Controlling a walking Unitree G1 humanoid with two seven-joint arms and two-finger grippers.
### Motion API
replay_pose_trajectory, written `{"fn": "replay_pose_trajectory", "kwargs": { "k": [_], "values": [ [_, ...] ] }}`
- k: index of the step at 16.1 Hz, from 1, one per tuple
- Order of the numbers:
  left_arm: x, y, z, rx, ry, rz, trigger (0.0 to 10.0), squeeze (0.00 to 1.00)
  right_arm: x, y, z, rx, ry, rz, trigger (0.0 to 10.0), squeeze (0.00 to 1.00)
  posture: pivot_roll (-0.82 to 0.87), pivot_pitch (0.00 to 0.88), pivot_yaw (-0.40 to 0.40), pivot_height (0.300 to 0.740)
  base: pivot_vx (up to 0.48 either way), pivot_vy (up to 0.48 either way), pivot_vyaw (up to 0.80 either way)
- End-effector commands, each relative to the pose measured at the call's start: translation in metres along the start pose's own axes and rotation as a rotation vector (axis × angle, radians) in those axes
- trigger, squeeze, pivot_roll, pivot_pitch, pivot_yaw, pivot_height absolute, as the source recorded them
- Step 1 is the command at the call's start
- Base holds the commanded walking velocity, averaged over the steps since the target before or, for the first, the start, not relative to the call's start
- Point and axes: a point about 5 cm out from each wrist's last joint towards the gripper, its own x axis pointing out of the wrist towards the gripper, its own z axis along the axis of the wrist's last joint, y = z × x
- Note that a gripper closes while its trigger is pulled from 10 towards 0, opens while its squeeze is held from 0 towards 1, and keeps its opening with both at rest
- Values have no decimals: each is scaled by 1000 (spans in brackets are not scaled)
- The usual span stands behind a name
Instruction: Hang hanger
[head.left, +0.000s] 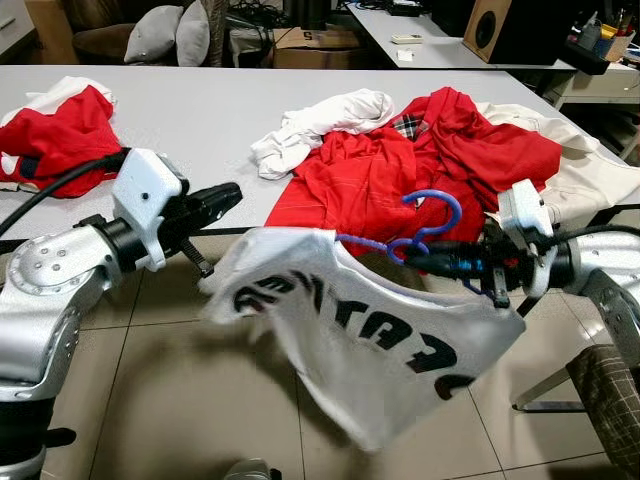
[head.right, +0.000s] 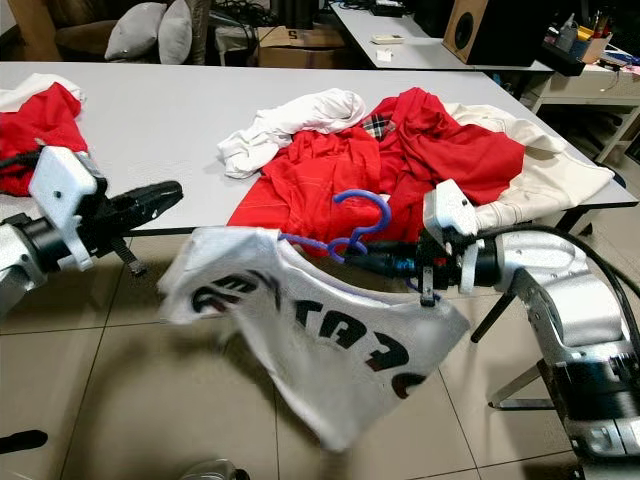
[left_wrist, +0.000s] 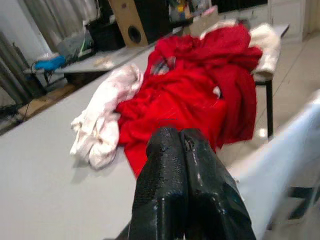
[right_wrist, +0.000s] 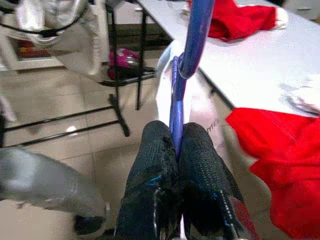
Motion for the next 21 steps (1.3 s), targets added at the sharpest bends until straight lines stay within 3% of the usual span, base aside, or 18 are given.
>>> {"fn": "replay_pose_trajectory", "kwargs": {
  "k": [1,3,4,5,6,7,10,11,12,13,14,15,16,17,18,19,20,21],
  "values": [
    [3,0,0,17,16,-12,0,0,-5,3,8,-18,-16,22,10000,0,99,0,-34,740,0,0,0],
    [6,-2,1,14,8,-23,0,0,-7,1,6,-16,-14,-16,10000,0,93,0,-28,740,0,0,0],
    [5,-5,5,21,-14,-50,3451,0,-7,-3,7,-15,-23,-55,10000,0,92,0,-28,740,0,0,0],
    [5,-6,6,23,-24,-47,10000,0,-7,-4,7,-17,-23,-68,10000,0,92,0,-28,740,0,0,0],
    [6,-8,9,-3,-52,-50,10000,0,-7,-8,7,-22,-20,-108,10000,0,92,0,-30,740,0,0,0],
    [7,-11,12,-32,-85,-65,10000,1000,-5,-13,6,-16,-23,-150,10000,0,92,0,-31,740,0,0,0],
    [9,-21,15,-61,-116,-100,10000,1000,0,-19,3,16,-8,-205,10000,0,93,0,-41,740,0,0,0],
    [11,-29,9,-40,-76,-129,10000,1000,1,-20,5,34,-28,-208,10000,0,94,0,-47,740,0,0,0],
    [12,-34,2,-25,-39,-140,10000,196,1,-19,7,37,-40,-203,10000,0,87,0,-45,740,0,0,0],
    [15,-36,-5,-37,-28,-95,10000,0,1,-19,8,39,-43,-207,10000,0,86,0,-47,740,0,0,0],
    [16,-36,-6,-45,-31,-71,10000,0,2,-20,8,43,-41,-215,10000,0,86,0,-47,740,0,0,0],
    [17,-28,-13,-99,-37,120,10000,0,4,-21,2,71,-22,-300,10000,0,86,0,-53,740,0,0,0],
    [14,-27,-26,-149,18,240,10000,0,7,-21,-5,83,6,-380,10000,0,87,0,-57,740,0,0,0],
    [9,-35,-42,-224,94,285,10000,0,16,-17,-12,128,-14,-455,10000,0,86,0,-56,740,0,0,0],
    [5,-40,-49,-247,109,332,10000,0,22,-13,-16,172,-46,-503,10000,0,84,0,-53,740,0,0,0],
    [4,-42,-57,-259,137,431,10000,0,34,-3,-25,105,10,-522,10000,0,80,0,-50,740,0,0,0],
    [5,-45,-70,-310,188,513,10000,0,51,10,-41,137,36,-581,10000,0,72,0,-49,740,0,0,800],
    [14,-51,-71,-353,157,522,10000,0,61,15,-53,184,43,-687,10000,0,58,0,-49,740,0,0,800]
  ]
}}
